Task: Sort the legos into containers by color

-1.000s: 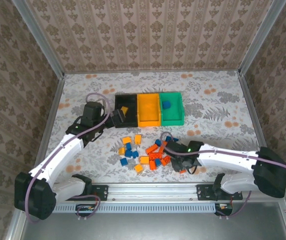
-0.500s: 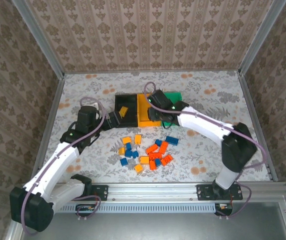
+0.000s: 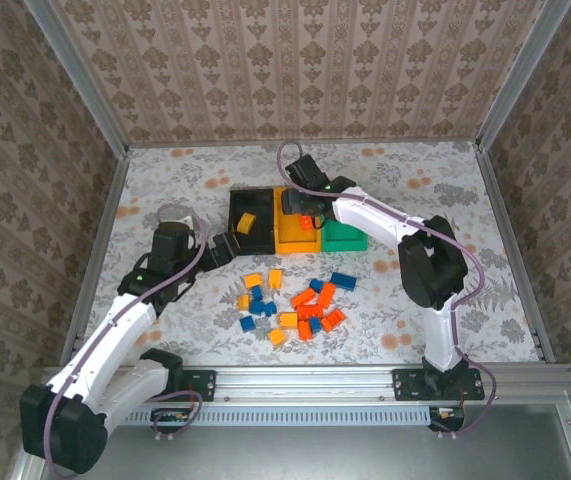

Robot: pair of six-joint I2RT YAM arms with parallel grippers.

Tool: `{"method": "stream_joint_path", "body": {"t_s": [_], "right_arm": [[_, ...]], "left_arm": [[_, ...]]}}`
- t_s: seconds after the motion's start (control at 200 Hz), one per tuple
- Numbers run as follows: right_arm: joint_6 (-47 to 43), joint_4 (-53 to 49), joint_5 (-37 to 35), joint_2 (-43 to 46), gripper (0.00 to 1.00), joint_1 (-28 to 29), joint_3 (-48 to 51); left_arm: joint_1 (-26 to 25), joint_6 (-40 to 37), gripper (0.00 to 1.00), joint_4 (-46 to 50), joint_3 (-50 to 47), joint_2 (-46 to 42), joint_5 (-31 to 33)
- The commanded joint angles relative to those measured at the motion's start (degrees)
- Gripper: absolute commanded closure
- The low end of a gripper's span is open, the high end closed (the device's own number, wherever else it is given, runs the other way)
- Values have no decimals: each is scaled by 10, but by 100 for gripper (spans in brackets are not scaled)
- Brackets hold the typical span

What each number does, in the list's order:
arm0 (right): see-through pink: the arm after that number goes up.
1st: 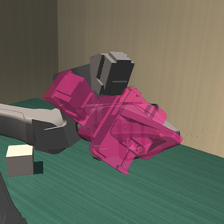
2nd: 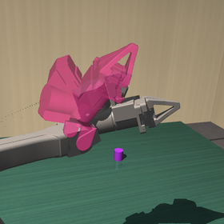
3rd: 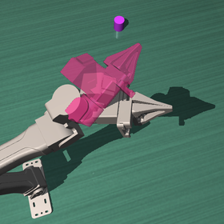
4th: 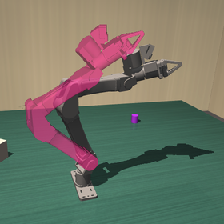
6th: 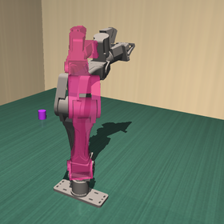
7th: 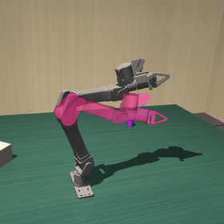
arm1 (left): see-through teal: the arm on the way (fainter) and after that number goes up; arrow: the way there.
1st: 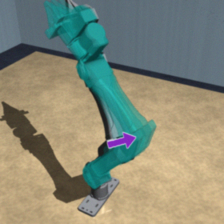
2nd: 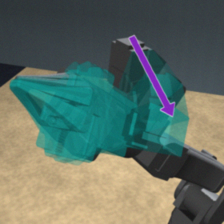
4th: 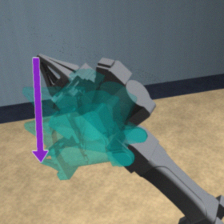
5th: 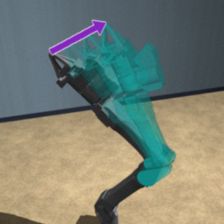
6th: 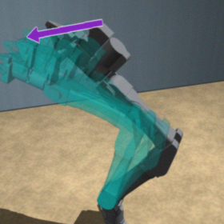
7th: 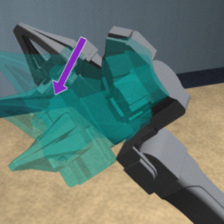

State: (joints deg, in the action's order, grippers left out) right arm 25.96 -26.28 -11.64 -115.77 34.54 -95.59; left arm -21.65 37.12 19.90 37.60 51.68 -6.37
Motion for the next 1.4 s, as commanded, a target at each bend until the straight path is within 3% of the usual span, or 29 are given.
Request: {"method": "stream_joint_path", "body": {"t_s": [0.0, 0.135, 0.195, 0.41, 0.61, 0.985, 1.25, 1.395], "right_arm": [[3, -5, 9, 38, 27, 3, -7], [16, 23, 19, 100, 27, 6, 67], [21, 32, 22, 126, 27, 7, 102], [30, 59, 26, 209, 27, 7, 201], [31, 70, 26, 267, 27, 7, 255], [32, 81, 22, 317, 26, 6, 305], [32, 84, 17, 314, 26, 5, 310], [34, 87, 18, 314, 26, 5, 310]], "left_arm": [[-2, -28, 8, 15, 16, 11, -24], [-40, -57, 16, 85, 46, 72, 13], [-83, -65, 17, 106, 53, 110, 38], [-165, -82, 20, 67, 58, 229, 93], [-166, -91, 23, 27, 64, 278, 115], [-155, -91, 25, -24, 66, 331, 80], [-154, -86, 37, -30, 58, 347, 89], [-154, -86, 52, -33, 56, 345, 87]]}}
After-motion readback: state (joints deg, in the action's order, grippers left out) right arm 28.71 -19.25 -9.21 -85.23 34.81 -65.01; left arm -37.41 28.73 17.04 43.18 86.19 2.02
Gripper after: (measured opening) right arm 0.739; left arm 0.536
